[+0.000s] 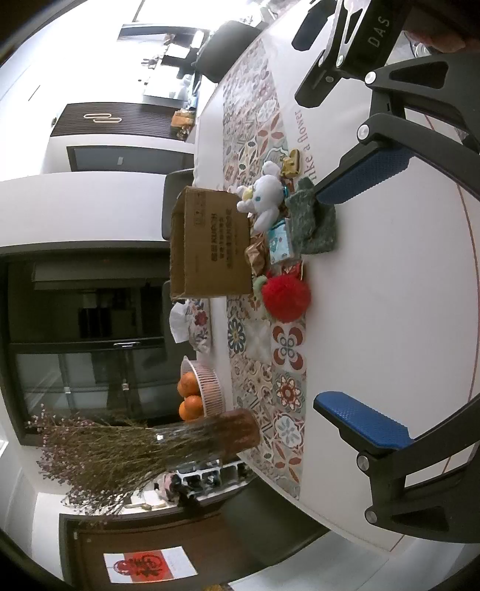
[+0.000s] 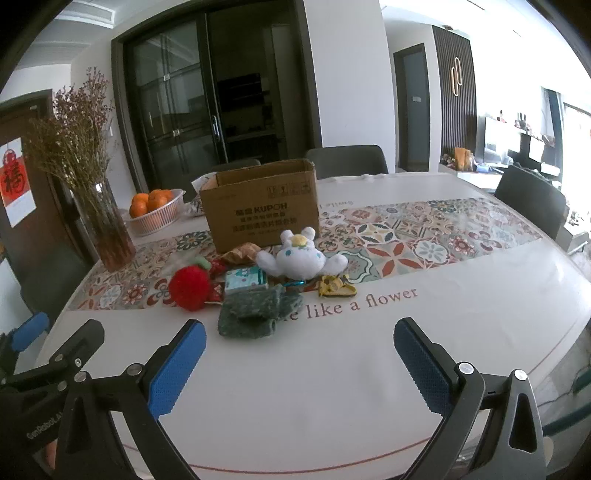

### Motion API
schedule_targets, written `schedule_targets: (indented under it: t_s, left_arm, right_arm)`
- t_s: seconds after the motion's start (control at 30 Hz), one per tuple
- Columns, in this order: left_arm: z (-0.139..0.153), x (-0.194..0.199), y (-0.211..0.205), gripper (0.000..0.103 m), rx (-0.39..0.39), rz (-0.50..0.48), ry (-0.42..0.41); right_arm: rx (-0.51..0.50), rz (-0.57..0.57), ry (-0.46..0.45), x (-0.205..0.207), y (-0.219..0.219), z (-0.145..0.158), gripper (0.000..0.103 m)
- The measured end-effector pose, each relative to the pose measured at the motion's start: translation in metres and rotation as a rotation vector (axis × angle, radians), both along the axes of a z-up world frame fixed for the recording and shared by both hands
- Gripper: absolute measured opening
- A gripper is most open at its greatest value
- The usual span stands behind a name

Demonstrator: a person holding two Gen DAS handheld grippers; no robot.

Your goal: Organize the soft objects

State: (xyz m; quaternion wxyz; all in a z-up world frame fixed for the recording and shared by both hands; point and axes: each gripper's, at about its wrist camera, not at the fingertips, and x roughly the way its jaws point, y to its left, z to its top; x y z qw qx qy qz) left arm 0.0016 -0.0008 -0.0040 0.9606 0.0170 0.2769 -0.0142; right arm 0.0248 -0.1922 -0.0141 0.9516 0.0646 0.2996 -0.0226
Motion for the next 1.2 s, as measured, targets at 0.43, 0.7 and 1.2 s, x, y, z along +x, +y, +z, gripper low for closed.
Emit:
schedule_targets:
  t_s: [0.43,0.7,1.2]
  left_arm:
    - [-0.0006,0.001,0.0011,0.103,-0.009,-0.002,0.007]
    - [-0.0003,0.0002,0.0014,0.103,-0.015,-0.008,0.011]
    - [-0.0024,0.0023,0.0014,0.103,-0.02,-0.011,0.027]
  right_arm:
    - [-0.004,0.001,-0.002,0.0,0.0022,0.0019,0.103]
    - [-0.006,0.004,-0.007,-0.0023,0.0025,0.0051,0.103]
    - [-0.004,0.008,-0.003,-0.0015,0.0033,0.0048,0.103]
